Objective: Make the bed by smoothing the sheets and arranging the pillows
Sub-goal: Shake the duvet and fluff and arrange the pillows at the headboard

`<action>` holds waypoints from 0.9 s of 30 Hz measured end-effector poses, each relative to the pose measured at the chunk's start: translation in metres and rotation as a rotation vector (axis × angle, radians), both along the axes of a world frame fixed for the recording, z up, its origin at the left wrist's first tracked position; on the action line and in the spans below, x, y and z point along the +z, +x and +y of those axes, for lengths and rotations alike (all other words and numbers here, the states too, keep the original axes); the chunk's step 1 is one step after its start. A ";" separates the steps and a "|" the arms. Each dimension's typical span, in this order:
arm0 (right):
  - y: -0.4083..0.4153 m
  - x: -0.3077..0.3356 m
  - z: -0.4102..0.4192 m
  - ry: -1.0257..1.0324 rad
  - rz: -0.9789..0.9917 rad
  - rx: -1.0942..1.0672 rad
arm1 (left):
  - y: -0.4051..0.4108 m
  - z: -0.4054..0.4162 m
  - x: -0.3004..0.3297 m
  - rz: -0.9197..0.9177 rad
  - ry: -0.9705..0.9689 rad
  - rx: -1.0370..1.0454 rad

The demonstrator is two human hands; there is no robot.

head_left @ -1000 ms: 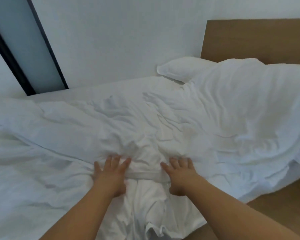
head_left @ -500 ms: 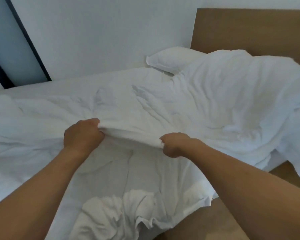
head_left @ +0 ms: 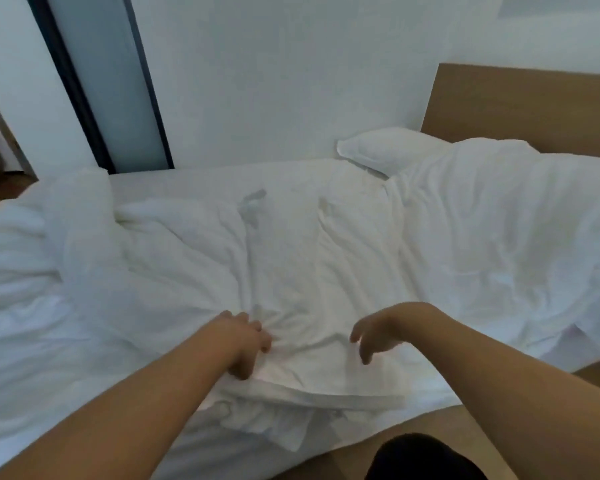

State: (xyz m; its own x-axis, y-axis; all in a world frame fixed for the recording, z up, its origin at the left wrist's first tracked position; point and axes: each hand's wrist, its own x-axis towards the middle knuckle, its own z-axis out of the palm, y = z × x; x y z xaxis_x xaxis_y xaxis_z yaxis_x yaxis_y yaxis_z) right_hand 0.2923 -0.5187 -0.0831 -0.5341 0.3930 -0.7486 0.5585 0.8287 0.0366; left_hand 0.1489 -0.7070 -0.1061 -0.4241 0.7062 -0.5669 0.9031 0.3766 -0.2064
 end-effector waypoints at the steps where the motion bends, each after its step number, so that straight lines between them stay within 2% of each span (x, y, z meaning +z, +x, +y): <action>1: -0.013 0.009 -0.010 -0.027 0.123 0.006 | -0.015 -0.002 0.009 -0.036 0.089 0.078; 3: -0.047 0.017 -0.025 -0.060 0.287 0.004 | -0.045 -0.006 0.022 -0.060 0.212 0.183; 9: -0.167 -0.023 -0.049 0.137 0.591 0.033 | -0.154 -0.034 0.011 0.142 0.339 0.320; 14: -0.252 -0.098 -0.047 0.245 0.649 0.171 | -0.260 -0.022 -0.037 0.164 0.399 0.394; 18: -0.275 -0.165 -0.041 0.362 0.778 0.204 | -0.321 0.007 -0.098 0.128 0.520 0.526; 22: -0.290 -0.196 -0.031 0.388 0.829 0.194 | -0.325 0.023 -0.155 0.251 0.674 0.508; 27: -0.296 -0.200 -0.028 0.412 0.820 0.208 | -0.329 0.029 -0.163 0.311 0.746 0.510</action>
State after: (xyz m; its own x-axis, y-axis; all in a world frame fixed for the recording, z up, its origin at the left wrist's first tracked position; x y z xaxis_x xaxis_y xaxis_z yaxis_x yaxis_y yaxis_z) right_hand -0.0040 -0.5470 -0.2836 -0.9221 0.3807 0.0694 0.3823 0.9240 0.0098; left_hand -0.1803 -0.6780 -0.2687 -0.8366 0.5281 0.1452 0.5386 0.8415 0.0429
